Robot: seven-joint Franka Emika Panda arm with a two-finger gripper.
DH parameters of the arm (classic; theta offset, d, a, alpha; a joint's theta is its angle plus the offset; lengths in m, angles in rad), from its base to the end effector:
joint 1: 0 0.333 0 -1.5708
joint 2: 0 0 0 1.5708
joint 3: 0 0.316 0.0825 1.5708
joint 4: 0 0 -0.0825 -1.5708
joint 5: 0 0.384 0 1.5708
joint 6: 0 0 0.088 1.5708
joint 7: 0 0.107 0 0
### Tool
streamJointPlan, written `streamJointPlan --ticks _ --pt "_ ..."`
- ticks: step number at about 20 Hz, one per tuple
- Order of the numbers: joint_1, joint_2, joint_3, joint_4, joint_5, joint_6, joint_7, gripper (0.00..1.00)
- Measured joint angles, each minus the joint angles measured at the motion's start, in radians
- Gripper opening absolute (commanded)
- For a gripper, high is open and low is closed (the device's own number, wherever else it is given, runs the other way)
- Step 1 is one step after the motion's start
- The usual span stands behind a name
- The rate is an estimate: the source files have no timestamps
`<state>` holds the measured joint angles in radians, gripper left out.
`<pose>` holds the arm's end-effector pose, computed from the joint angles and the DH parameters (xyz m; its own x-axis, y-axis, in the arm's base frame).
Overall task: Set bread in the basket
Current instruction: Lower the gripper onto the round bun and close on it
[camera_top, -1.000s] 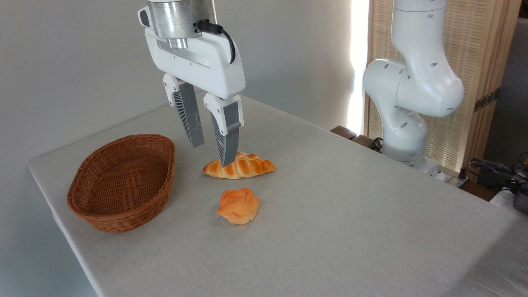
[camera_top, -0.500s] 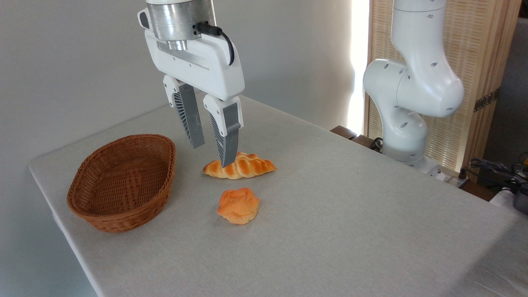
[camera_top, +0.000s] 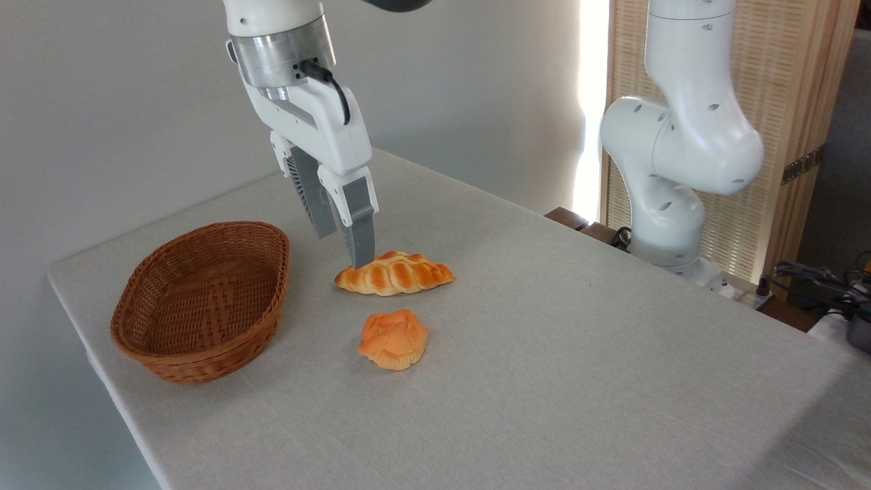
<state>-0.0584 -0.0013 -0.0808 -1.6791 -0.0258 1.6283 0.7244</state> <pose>0.5496 -0.0797 0.5789 0.6508 -0.7590 -0.0201 -0.7574 -0.6508 0.0519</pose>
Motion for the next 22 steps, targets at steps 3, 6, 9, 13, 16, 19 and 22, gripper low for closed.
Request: streamJointPlan --ticks 3,6,9,13,16,19,22 --pt "0.002 -0.017 0.0 -0.072 0.001 0.03 0.034 1.0" --pt "-0.002 -0.083 -0.001 -0.25 0.001 0.221 0.061 1.0" --pt "-0.024 -0.128 -0.003 -0.385 0.001 0.32 0.065 1.0" --pt "-0.034 -0.134 -0.009 -0.477 0.043 0.375 0.066 1.0" --pt "-0.037 -0.133 -0.021 -0.52 0.066 0.42 0.066 1.0" --pt "-0.037 -0.13 -0.025 -0.563 0.092 0.472 0.066 0.98" --pt "-0.037 -0.127 -0.026 -0.574 0.1 0.48 0.066 0.44"
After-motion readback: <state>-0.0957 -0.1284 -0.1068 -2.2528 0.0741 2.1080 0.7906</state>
